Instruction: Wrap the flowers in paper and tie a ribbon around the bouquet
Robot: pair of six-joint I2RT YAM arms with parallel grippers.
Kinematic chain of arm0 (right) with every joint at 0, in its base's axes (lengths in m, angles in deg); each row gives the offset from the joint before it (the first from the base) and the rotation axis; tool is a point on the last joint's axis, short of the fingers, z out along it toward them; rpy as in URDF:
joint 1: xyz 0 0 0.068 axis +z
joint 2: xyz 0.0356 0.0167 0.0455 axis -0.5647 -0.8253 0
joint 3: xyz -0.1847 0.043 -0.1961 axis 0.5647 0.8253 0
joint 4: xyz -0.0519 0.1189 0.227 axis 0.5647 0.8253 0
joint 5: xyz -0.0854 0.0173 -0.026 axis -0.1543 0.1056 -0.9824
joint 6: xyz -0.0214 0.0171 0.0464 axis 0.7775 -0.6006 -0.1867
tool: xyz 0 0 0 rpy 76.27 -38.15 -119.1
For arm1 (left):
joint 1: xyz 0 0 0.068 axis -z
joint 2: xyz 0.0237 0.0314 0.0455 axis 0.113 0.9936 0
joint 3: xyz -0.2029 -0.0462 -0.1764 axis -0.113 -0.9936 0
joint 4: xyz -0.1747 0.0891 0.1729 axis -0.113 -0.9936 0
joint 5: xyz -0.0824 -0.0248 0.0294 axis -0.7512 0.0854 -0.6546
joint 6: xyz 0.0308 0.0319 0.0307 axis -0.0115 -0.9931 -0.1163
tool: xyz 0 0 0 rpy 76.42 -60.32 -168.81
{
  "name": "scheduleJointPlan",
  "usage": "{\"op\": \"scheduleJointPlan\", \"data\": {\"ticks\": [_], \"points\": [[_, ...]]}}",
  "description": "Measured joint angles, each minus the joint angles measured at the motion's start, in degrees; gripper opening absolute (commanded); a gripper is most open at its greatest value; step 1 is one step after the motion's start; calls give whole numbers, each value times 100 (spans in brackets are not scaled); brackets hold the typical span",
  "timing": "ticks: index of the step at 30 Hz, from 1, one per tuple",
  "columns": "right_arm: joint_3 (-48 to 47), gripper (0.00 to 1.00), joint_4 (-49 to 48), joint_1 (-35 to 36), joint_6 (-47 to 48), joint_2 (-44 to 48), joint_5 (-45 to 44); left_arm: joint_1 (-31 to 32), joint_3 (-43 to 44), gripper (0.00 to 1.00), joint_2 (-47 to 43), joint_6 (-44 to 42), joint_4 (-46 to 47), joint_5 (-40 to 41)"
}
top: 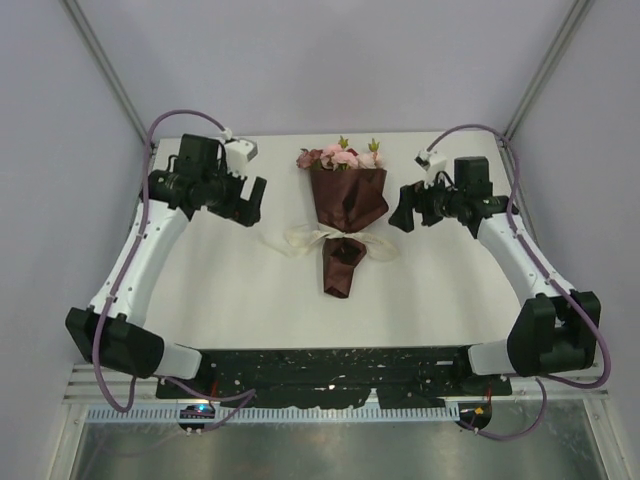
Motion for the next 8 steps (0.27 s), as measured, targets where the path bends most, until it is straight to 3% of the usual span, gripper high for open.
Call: {"op": "scheduleJointPlan", "data": {"ticks": [8], "points": [[1419, 95, -170, 9, -131, 304, -374, 0, -1816, 100, -713, -46, -151, 481]]}}
